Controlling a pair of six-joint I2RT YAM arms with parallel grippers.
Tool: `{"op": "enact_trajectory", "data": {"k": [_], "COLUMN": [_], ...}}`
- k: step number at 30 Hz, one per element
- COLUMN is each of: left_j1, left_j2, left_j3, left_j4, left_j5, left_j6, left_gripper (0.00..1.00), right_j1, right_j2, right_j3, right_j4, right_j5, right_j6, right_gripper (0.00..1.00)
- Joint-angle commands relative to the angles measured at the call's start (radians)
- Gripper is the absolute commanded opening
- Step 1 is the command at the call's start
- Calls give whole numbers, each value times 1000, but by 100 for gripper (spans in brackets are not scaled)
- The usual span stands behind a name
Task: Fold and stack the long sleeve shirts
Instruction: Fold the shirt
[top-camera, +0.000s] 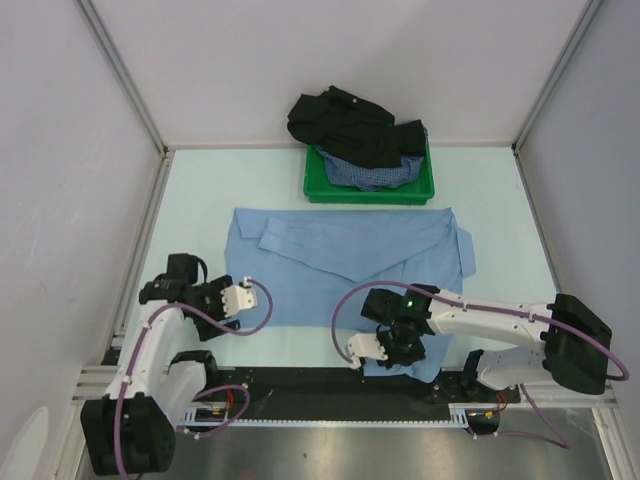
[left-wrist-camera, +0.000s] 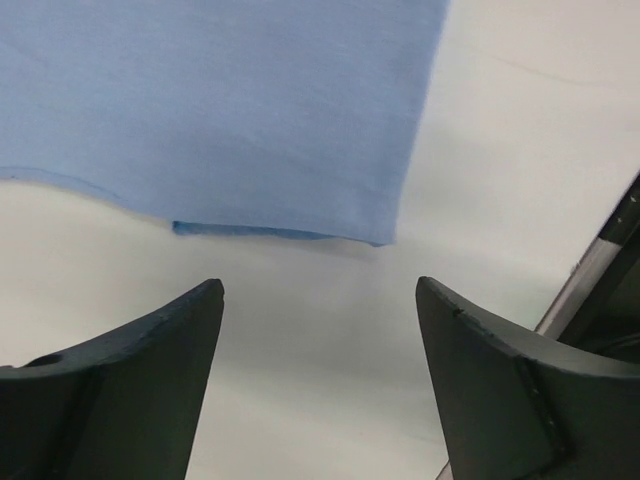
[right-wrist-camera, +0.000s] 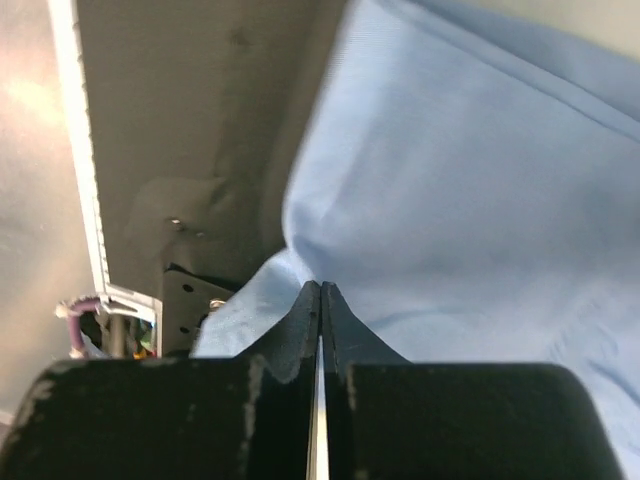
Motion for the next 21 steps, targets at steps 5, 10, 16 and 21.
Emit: {"op": "enact_trajectory", "data": {"k": [5,10,16,21], "left_j1": [-225,-375,-411,-406], "left_j2": [-55,-21,-24,-26], "left_j3": [-45,-117,-154,-98], "left_j4": [6,150,156,195], "left_j5": [-39,-133,-179,-170], "left_j6": [64,-44,-7,-88], "left_gripper": [77,70,44,4], "right_j1": [-181,-252,-327,-396], "right_j2": [-65,-92,-126,-154], "right_j3": [140,157,178,221], "right_j4": [-42,-64,-113,-139], "right_j5": [-41,-35,-32,-27], "right_j6": [-1,-21,-50,-79], "right_gripper": [0,0,0,0]}}
